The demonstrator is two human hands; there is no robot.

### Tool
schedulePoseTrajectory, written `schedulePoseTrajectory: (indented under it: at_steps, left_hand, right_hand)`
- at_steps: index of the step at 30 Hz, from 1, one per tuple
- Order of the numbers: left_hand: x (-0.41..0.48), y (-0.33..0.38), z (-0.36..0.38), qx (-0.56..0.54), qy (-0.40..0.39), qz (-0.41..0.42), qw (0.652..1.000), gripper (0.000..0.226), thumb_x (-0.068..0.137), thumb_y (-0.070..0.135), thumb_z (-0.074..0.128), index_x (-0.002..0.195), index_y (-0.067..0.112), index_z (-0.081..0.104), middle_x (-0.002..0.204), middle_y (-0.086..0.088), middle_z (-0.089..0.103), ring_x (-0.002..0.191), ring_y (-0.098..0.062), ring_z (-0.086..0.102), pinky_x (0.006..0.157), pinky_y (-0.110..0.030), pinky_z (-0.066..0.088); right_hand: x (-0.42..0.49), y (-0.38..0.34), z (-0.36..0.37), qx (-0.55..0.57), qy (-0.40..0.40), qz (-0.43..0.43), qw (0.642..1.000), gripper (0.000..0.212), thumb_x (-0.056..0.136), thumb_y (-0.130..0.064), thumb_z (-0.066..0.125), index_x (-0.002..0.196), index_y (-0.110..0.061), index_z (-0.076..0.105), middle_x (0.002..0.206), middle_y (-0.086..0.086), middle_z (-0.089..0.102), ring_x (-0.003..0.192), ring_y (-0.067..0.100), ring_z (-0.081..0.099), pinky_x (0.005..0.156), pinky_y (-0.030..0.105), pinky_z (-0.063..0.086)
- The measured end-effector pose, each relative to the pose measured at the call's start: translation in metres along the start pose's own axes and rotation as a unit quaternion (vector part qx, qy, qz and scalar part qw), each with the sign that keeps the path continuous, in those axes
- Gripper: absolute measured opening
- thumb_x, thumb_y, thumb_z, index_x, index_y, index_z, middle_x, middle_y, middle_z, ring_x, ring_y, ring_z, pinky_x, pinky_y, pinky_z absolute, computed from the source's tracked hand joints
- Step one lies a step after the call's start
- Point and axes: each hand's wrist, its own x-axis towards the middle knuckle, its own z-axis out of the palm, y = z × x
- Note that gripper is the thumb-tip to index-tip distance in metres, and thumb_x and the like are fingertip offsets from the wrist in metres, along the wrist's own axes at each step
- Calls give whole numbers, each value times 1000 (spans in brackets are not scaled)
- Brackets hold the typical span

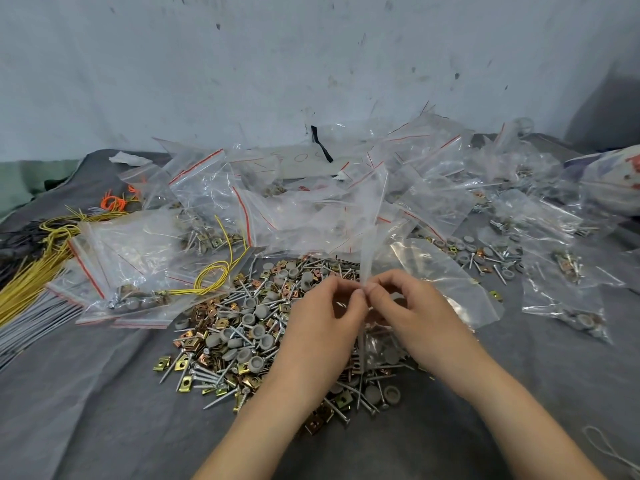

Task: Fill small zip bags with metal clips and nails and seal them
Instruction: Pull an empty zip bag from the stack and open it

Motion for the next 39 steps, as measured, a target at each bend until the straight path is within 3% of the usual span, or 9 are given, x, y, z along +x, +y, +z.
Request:
schedulePoseTrajectory:
  at_steps: [8,14,18,23,26,30,34,37,39]
  left_hand:
    - [3,1,0,63,16,33,997,21,99,30,55,79,29,60,69,24,64,57,3,56,50,-10,38]
    - [0,-2,2,103,8,63,993,17,100,36,52,85,30,57,68,12,66,64,-1,62,53,-17,44]
    - [-1,-3,4,98,21,84,991,17,101,36,49,87,29,55,65,11,62,62,0,59,53,-13,38]
    - [3,-2,-1,99,-77,70,990,18,105,36,37,92,27,46,69,6,58,62,-1,55,55,-18,38]
    - [2,1,-6,123,-126,121,977,19,106,31,33,87,32,38,69,11,49,63,3,51,57,-12,33]
    - [4,3,-6,107,-125,137,977,24,105,29,38,81,31,41,64,15,50,57,-3,46,54,-16,30]
    - [8,6,-8,18,-115,103,988,32,103,23,46,72,28,45,57,17,44,53,-3,36,51,-16,29]
    - [9,12,-10,-39,-127,86,987,37,104,19,46,69,30,49,56,18,50,53,2,42,53,-12,34]
    - [8,15,-11,-94,-151,75,981,32,105,14,43,75,19,53,59,14,60,55,0,55,57,-10,41]
  right_hand:
    - [-3,-1,6,0,58,-35,998,11,92,-34,57,84,-29,62,78,-13,71,69,4,68,54,14,48]
    - [-6,-2,14,-9,67,-10,998,26,94,-56,53,88,-32,59,81,-19,69,69,1,66,53,14,46]
    - [-5,-2,12,-62,53,-41,996,29,102,-47,43,83,-28,54,75,-15,64,63,5,58,52,20,42]
    - [-6,-1,12,-127,41,-88,987,26,104,-39,39,81,-27,42,60,-7,50,56,9,48,54,32,35]
    - [-7,-1,6,-156,12,-101,983,29,105,-34,41,77,-28,36,58,-8,44,56,9,44,54,29,31]
    - [-4,-1,-2,-88,-17,-80,993,30,103,-37,44,77,-21,44,59,-8,48,54,6,40,54,28,35]
    - [-2,-8,-1,30,-22,-49,998,36,92,-48,48,80,-14,50,59,-7,47,57,15,47,59,49,45]
    - [-1,-11,3,98,-24,-41,994,32,96,-37,51,73,-15,49,57,-2,48,53,16,49,51,41,46]
    - [-1,-11,3,133,-24,-39,990,32,103,-23,51,73,-14,49,57,0,48,53,18,48,49,33,47]
